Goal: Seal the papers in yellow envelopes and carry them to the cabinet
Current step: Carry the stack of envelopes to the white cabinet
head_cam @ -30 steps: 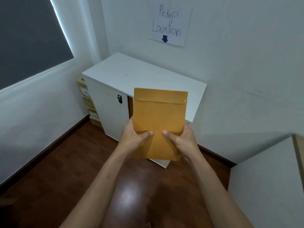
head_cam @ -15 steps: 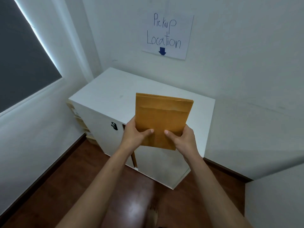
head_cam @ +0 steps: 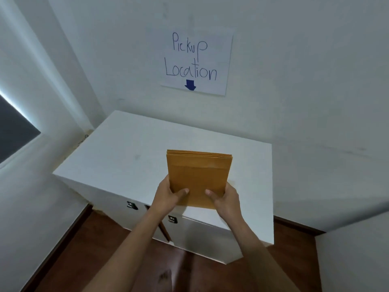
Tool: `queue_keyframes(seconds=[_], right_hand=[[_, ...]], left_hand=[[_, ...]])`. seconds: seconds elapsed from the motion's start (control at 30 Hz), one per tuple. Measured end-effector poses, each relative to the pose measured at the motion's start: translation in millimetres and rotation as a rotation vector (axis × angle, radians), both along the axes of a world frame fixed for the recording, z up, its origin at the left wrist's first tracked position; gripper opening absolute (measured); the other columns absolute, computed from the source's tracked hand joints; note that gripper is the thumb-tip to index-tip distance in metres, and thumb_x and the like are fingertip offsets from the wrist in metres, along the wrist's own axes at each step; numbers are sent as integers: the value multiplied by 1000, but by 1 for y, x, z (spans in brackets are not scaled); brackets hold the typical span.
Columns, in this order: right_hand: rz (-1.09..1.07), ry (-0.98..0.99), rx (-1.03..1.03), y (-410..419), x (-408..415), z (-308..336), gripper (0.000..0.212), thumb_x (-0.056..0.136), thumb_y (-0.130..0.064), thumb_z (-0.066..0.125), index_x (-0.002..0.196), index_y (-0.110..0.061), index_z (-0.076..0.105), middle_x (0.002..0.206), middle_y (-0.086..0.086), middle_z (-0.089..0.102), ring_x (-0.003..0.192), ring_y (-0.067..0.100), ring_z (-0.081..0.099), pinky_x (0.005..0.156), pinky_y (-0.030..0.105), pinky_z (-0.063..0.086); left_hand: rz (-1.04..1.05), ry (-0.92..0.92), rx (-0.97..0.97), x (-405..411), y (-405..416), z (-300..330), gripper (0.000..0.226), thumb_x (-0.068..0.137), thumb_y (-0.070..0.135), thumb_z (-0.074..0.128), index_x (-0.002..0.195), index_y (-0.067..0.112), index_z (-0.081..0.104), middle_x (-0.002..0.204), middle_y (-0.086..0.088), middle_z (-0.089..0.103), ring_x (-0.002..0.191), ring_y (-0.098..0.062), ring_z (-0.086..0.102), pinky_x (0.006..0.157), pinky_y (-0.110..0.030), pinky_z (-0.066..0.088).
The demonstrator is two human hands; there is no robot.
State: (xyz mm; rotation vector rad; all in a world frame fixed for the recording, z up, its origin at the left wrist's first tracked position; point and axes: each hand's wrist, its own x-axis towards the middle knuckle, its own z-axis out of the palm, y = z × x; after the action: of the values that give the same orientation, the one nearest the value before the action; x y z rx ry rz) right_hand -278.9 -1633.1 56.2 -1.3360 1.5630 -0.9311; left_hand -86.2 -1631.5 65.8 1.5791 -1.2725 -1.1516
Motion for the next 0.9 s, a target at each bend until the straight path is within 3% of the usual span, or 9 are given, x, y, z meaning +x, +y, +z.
queue_keyframes(seconds=[0.13, 0.23, 0.5, 0.63, 0.83, 0.9], right_hand=[[-41, 123, 52, -21, 17, -5, 43, 80, -39, 76, 109, -30, 46, 105, -7, 57, 94, 11, 58, 75, 23, 47], [-37, 207, 71, -38, 35, -4, 50, 78, -38, 77, 116, -23, 48, 109, -3, 53, 95, 13, 54, 81, 29, 48], [-141, 195, 96, -73, 94, -18, 69, 65, -35, 87, 116, -23, 41, 112, -3, 57, 94, 15, 58, 79, 32, 52], [-151, 257, 95, -86, 113, -28, 78, 61, -35, 87, 126, -14, 47, 117, 4, 51, 103, 22, 57, 89, 42, 53], [-135, 338, 101, -97, 124, -38, 70, 67, -38, 84, 125, -16, 53, 108, 5, 48, 88, 16, 51, 81, 29, 47], [-135, 352, 93, -96, 127, -41, 66, 69, -37, 82, 125, -18, 53, 108, 6, 48, 91, 18, 52, 81, 28, 44]], left_hand=[[-69, -37, 25, 22, -26, -4, 62, 86, 19, 75, 137, 28, 42, 128, 9, 59, 115, -13, 57, 98, -35, 49], [-72, -97, 42, 40, -47, -5, 62, 85, 15, 75, 131, 29, 36, 130, 5, 54, 115, -16, 54, 99, -39, 48], [34, -297, 78, 86, -95, -19, 68, 75, 12, 84, 124, 19, 37, 111, 4, 49, 98, -18, 53, 79, -28, 45], [47, -392, 84, 103, -111, -26, 68, 70, 14, 86, 124, 13, 44, 115, 1, 42, 101, -18, 51, 83, -28, 44], [0, -523, 119, 113, -121, -38, 71, 72, 27, 85, 130, 11, 48, 127, -9, 44, 121, -26, 43, 99, -35, 41], [-7, -543, 131, 114, -122, -42, 71, 75, 30, 83, 133, 11, 47, 130, -10, 44, 123, -26, 42, 102, -37, 40]])
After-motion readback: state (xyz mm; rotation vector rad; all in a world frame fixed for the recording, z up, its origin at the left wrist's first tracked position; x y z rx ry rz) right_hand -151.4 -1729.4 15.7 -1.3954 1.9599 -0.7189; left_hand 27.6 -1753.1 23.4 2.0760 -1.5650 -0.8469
